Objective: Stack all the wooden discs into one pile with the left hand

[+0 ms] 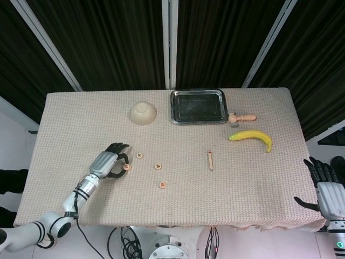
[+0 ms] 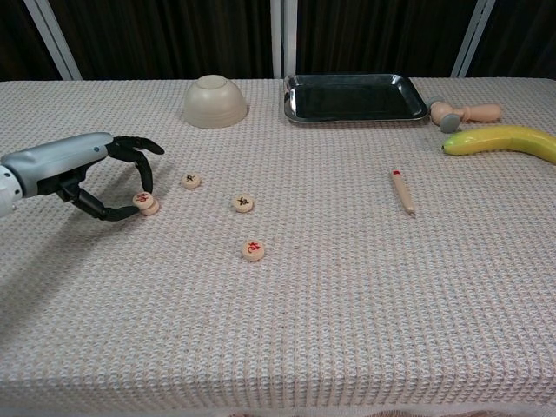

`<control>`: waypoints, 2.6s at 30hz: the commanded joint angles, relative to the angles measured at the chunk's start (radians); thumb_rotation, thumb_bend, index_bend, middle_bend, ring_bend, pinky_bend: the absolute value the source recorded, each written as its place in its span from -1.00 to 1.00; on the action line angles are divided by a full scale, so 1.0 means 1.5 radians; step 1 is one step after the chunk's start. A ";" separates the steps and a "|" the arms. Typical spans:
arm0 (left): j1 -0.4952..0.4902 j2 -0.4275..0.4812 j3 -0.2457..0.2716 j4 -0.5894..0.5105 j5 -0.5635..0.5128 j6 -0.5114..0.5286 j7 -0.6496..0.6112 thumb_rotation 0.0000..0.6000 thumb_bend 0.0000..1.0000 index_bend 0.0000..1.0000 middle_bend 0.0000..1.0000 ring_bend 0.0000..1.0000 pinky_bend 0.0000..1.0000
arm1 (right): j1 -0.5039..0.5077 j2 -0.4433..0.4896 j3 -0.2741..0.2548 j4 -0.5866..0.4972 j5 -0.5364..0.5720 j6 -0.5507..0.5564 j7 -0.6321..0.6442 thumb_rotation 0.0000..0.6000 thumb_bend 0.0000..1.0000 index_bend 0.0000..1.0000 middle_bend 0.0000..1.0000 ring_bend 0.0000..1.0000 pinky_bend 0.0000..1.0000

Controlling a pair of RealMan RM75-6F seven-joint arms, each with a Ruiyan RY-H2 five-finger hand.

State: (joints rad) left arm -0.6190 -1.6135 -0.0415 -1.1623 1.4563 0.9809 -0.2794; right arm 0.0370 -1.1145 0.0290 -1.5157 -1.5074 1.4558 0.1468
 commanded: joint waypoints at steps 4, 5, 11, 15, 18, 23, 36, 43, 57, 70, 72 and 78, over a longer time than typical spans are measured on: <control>0.001 0.000 0.002 -0.003 0.004 0.004 -0.001 1.00 -0.26 -0.12 -0.84 -1.00 -1.00 | -0.001 0.001 -0.001 -0.001 -0.001 0.000 -0.001 1.00 -1.00 -1.00 -1.00 -1.00 -1.00; 0.001 -0.001 0.001 -0.002 0.004 0.004 0.000 1.00 -0.26 -0.12 -0.84 -1.00 -1.00 | -0.001 0.001 -0.001 -0.001 -0.001 0.001 -0.001 1.00 -1.00 -1.00 -1.00 -1.00 -1.00; -0.002 -0.004 0.000 0.004 0.001 -0.002 -0.002 1.00 -0.26 -0.14 -0.84 -1.00 -1.00 | -0.002 0.001 -0.001 0.000 0.001 0.001 0.000 1.00 -1.00 -1.00 -1.00 -1.00 -1.00; -0.001 -0.004 0.001 0.006 0.001 -0.002 -0.001 1.00 -0.26 -0.14 -0.84 -1.00 -1.00 | -0.002 0.000 -0.001 0.002 0.001 0.000 0.001 1.00 -1.00 -1.00 -1.00 -1.00 -1.00; 0.000 -0.004 0.002 0.005 0.001 -0.002 -0.001 1.00 -0.26 -0.14 -0.84 -1.00 -1.00 | -0.001 0.000 -0.001 0.002 0.000 0.000 0.002 1.00 -1.00 -1.00 -1.00 -1.00 -1.00; 0.002 -0.002 0.003 0.001 0.005 0.003 -0.002 1.00 -0.27 -0.17 -0.84 -1.00 -1.00 | -0.002 -0.001 -0.001 0.003 0.001 0.002 0.002 1.00 -1.00 -1.00 -1.00 -1.00 -1.00; 0.006 0.012 0.005 -0.026 0.014 0.016 -0.001 1.00 -0.33 -0.40 -0.87 -1.00 -1.00 | -0.003 -0.002 -0.001 0.004 0.001 0.003 0.000 1.00 -1.00 -1.00 -1.00 -1.00 -1.00; 0.001 0.026 -0.010 -0.075 0.010 0.027 0.018 1.00 -0.45 -0.41 -0.87 -1.00 -1.00 | -0.001 -0.003 0.000 0.004 0.002 0.000 -0.002 1.00 -1.00 -1.00 -1.00 -1.00 -1.00; -0.081 -0.009 -0.102 -0.090 -0.107 -0.057 0.174 1.00 -0.46 -0.36 -0.87 -1.00 -1.00 | -0.002 -0.006 -0.001 0.012 -0.001 0.002 0.014 1.00 -1.00 -1.00 -1.00 -1.00 -1.00; -0.110 -0.087 -0.099 0.022 -0.168 -0.104 0.222 1.00 -0.45 -0.29 -0.84 -1.00 -1.00 | -0.002 -0.005 0.000 0.023 -0.001 0.002 0.035 1.00 -1.00 -1.00 -1.00 -1.00 -1.00; -0.109 -0.090 -0.098 0.029 -0.170 -0.102 0.225 1.00 -0.45 -0.24 -0.83 -1.00 -1.00 | -0.001 -0.005 0.000 0.025 -0.002 0.000 0.037 1.00 -1.00 -1.00 -1.00 -1.00 -1.00; -0.108 -0.094 -0.092 0.037 -0.165 -0.103 0.220 1.00 -0.45 -0.15 -0.83 -1.00 -1.00 | 0.001 -0.006 0.000 0.026 -0.001 -0.004 0.035 1.00 -1.00 -1.00 -1.00 -1.00 -1.00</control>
State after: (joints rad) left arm -0.7808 -1.7535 -0.1813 -1.1088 1.2071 0.8267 0.0494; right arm 0.0384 -1.1234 0.0291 -1.4766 -1.5083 1.4506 0.1999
